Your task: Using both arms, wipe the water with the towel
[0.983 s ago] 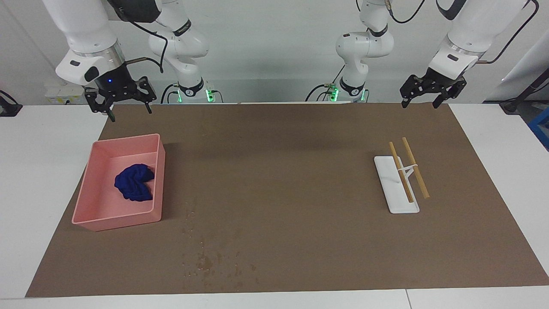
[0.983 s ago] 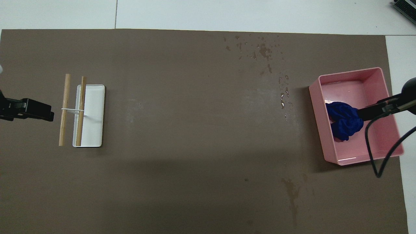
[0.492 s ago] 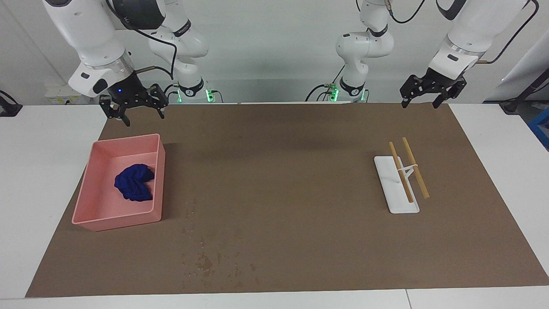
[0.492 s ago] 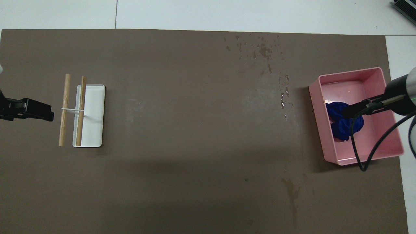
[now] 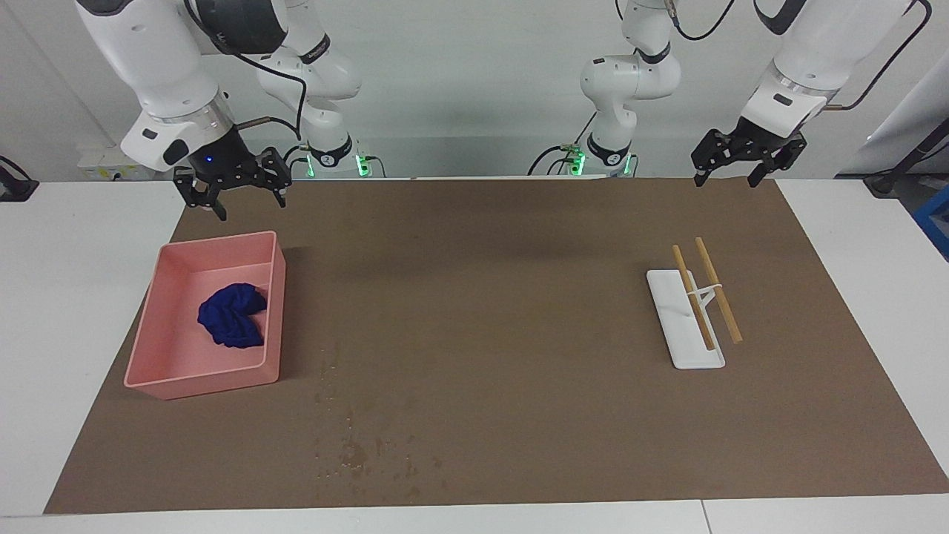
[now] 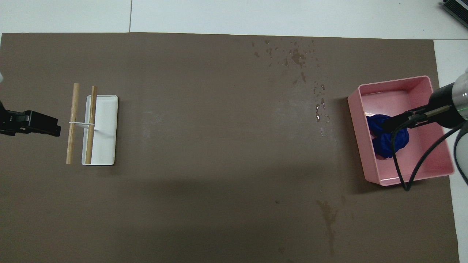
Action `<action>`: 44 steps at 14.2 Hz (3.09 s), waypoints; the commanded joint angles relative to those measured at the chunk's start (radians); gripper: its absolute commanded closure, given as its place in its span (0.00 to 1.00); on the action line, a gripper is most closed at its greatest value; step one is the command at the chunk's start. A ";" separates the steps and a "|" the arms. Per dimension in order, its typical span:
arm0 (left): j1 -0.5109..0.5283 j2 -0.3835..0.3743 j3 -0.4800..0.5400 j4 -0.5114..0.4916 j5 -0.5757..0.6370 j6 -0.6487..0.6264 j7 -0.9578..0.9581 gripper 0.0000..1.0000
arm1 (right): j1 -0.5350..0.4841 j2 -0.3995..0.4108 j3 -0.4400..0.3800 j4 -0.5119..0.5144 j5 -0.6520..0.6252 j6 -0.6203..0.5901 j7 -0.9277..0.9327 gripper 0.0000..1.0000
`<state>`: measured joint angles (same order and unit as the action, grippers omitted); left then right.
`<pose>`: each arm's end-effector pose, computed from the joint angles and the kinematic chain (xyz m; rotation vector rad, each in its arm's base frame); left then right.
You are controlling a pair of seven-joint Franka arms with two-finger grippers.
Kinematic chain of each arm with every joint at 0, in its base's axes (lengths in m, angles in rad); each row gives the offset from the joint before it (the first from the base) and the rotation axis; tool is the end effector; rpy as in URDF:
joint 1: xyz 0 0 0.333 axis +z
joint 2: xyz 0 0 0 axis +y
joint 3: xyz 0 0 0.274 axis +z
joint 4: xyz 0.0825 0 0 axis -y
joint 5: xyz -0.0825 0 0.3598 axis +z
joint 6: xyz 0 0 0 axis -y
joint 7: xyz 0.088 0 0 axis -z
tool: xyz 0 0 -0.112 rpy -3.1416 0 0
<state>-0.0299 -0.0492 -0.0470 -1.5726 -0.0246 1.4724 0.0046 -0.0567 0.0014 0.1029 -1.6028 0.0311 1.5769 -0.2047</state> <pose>0.5048 -0.0424 0.5938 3.1175 -0.1297 -0.0809 0.5294 0.0279 0.5630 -3.0838 -0.3879 0.0384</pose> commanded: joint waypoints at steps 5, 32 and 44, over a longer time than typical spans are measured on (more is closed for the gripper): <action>0.007 -0.026 -0.004 -0.027 0.003 0.000 -0.002 0.00 | 0.115 -0.001 -0.098 -0.017 -0.011 -0.026 0.025 0.00; 0.007 -0.026 -0.004 -0.027 0.003 0.000 -0.002 0.00 | 0.094 -0.023 -0.095 -0.060 -0.014 -0.003 0.107 0.00; 0.007 -0.026 -0.004 -0.027 0.003 0.000 -0.002 0.00 | 0.037 -0.020 -0.092 -0.060 -0.013 0.061 0.105 0.00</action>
<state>-0.0299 -0.0492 -0.0470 -1.5726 -0.0246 1.4724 0.0046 -0.0167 -0.0028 0.0064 -1.6468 0.0215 1.6417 -0.1101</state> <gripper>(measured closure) 0.000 0.000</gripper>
